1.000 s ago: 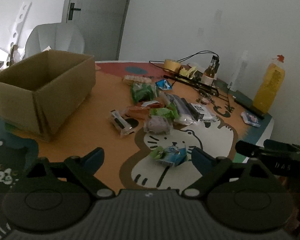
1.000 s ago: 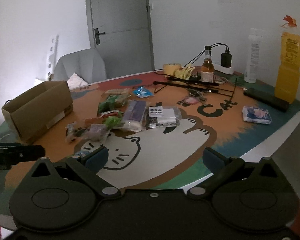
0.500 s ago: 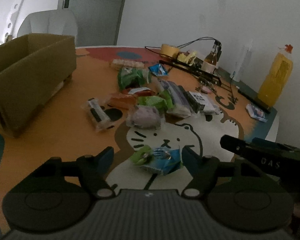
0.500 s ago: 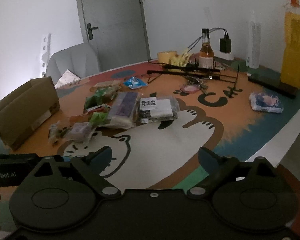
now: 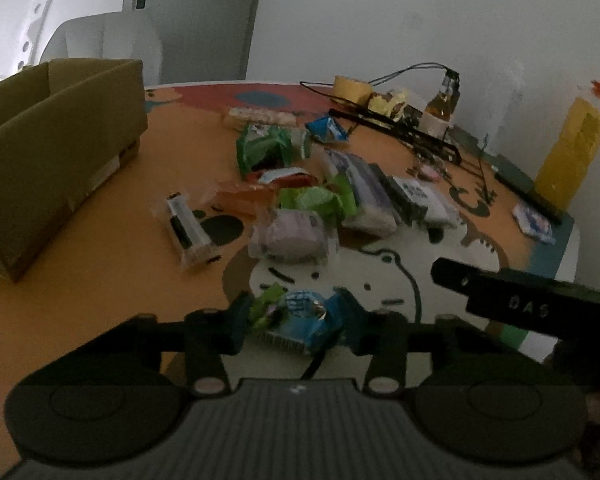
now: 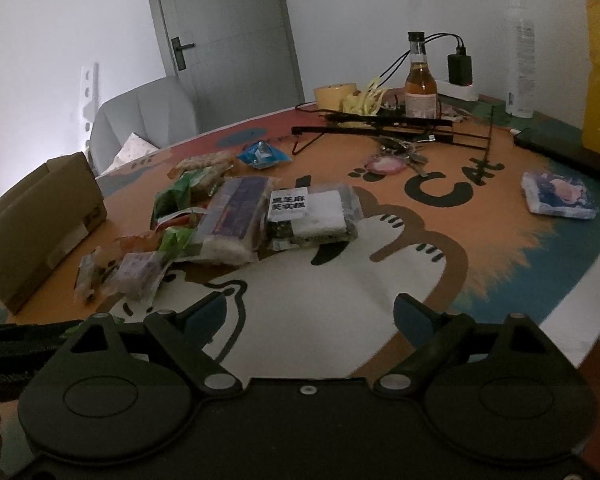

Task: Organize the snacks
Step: 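Grasp the blue candy packet with left gripper while right gripper grasps the white black-text packet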

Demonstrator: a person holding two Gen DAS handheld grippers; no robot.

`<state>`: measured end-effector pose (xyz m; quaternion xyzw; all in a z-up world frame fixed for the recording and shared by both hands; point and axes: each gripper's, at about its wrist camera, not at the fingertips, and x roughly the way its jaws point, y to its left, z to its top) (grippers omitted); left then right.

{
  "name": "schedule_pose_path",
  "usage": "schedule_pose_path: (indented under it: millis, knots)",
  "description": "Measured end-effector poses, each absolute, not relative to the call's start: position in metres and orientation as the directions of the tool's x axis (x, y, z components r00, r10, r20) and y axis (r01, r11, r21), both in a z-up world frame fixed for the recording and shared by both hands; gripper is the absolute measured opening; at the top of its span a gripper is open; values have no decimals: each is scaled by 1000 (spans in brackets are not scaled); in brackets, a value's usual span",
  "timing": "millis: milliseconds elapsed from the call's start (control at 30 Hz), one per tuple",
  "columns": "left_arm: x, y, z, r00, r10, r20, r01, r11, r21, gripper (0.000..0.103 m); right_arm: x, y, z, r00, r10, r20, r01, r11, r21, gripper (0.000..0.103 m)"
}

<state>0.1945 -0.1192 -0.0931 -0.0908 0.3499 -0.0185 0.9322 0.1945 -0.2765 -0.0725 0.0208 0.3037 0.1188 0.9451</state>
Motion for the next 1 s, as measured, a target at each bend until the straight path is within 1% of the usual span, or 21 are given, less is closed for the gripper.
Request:
schedule_pose_path:
  millis: [33,167,433,733,867,933,967,1000]
  knots:
    - [196,-118,-92,753,-95,-651,-35,983,-183,38,196,-276,-72,787,235,-570,-212,971,109,91]
    - [199,-113,-86,764,-79,-640,-51,982,-182,37,205,-275,-69,790,232,-567,-209,972,106,91]
    - [203,-99,-72,790,-49,-611,-80,980,-182,36,232,-272,-60,795,234,-559,-207,972,112,90]
    - [207,-78,-63,805,-9,-594,-126,975,-186,36,264,-269,-60,787,209,-581,-203,976,76,92]
    - [212,-60,-63,799,13,-601,-170,964,-205,36,275,-263,-65,782,186,-595,-195,979,50,93]
    - [213,-51,-61,799,33,-600,-191,961,-201,36,278,-262,-68,772,199,-604,-202,977,64,89]
    - [213,-49,-60,801,41,-597,-197,960,-198,36,280,-262,-70,763,202,-614,-201,977,71,81]
    - [213,-46,-59,803,48,-594,-202,959,-196,36,280,-262,-73,755,201,-624,-198,977,76,71]
